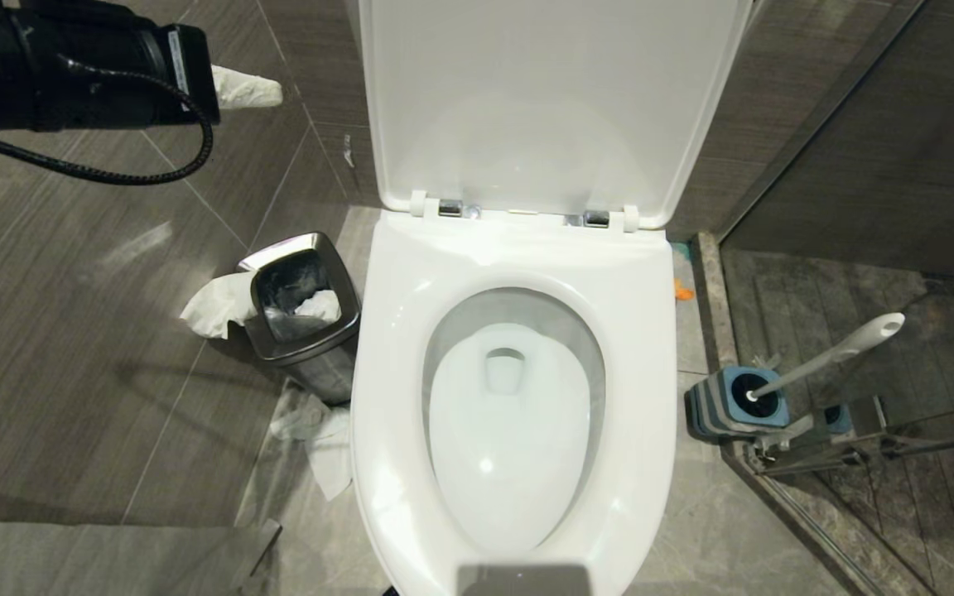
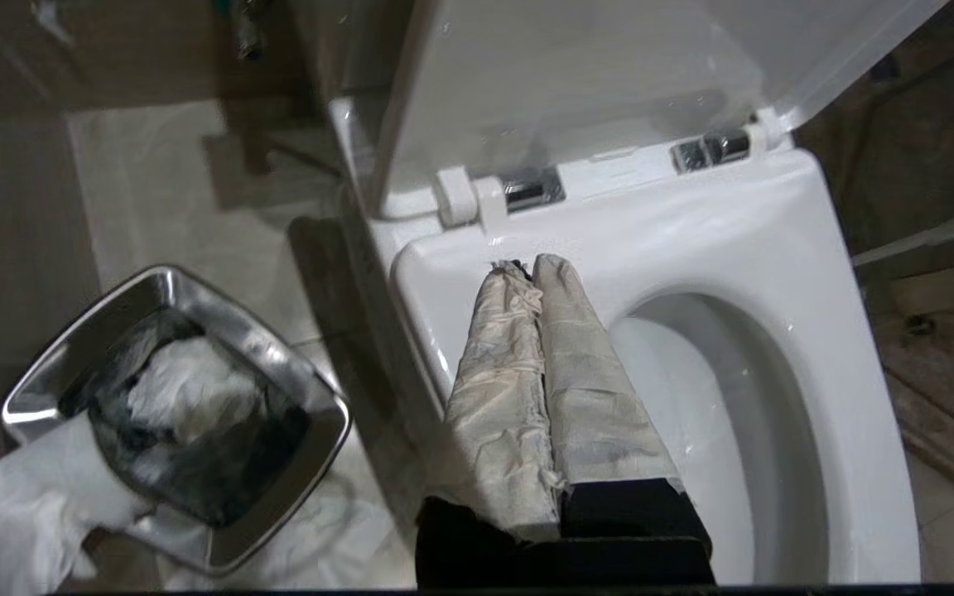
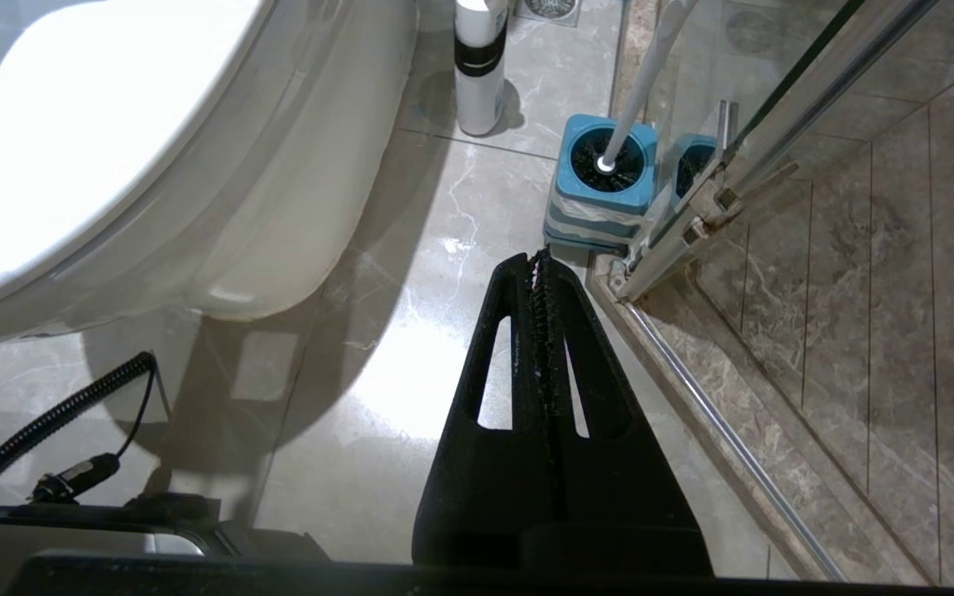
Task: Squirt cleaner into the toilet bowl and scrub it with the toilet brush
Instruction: Close the toilet lid
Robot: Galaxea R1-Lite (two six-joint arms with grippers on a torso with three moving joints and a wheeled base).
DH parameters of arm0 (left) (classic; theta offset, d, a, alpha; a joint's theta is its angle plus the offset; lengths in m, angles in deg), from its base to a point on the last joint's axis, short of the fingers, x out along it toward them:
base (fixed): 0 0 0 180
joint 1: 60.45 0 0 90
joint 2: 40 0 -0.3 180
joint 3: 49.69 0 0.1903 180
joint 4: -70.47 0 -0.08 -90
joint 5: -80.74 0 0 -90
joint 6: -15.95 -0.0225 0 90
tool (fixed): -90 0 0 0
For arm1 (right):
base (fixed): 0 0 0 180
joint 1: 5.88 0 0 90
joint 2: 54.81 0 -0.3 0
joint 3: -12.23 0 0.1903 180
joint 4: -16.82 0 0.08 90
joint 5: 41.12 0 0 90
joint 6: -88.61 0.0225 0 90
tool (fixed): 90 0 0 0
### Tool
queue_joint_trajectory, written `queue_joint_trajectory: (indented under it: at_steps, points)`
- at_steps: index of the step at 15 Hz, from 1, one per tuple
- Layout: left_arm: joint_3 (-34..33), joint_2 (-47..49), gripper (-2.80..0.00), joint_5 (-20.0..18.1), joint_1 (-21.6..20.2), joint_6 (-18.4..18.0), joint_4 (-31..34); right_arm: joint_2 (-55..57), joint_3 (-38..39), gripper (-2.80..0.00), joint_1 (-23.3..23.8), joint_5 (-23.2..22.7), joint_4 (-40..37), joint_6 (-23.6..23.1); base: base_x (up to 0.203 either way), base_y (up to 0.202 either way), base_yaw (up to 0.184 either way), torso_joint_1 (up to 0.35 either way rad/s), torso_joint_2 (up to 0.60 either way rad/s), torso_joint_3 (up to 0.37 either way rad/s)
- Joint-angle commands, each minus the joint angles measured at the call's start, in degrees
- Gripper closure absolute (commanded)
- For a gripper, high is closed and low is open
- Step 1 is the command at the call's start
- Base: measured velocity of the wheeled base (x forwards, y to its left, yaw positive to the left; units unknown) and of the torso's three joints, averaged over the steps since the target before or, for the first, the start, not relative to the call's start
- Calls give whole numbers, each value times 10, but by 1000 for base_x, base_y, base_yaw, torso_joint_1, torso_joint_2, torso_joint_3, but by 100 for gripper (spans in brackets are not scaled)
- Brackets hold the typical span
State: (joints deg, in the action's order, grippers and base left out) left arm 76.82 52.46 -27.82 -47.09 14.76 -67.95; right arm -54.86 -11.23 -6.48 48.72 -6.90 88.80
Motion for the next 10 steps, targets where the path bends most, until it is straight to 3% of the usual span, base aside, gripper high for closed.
queue_joint_trajectory:
  at_steps: [1, 3, 5, 7, 10]
  points:
    - [12, -15, 0, 8, -6, -5, 43, 0, 0, 0, 0, 0, 0, 0, 0, 0, 0, 0, 0, 0]
    - [6, -26, 0, 4, -3, -10, 45, 0, 1, 0, 0, 0, 0, 0, 0, 0, 0, 0, 0, 0]
    - [-26, -37, 0, 4, 6, -53, 36, 0, 0, 0, 0, 0, 0, 0, 0, 0, 0, 0, 0, 0]
    - [-51, -42, 0, 11, 9, -95, -28, 0, 0, 0, 0, 0, 0, 0, 0, 0, 0, 0, 0, 0]
    - [-66, -47, 0, 20, 7, -89, -32, 0, 0, 0, 0, 0, 0, 0, 0, 0, 0, 0, 0, 0]
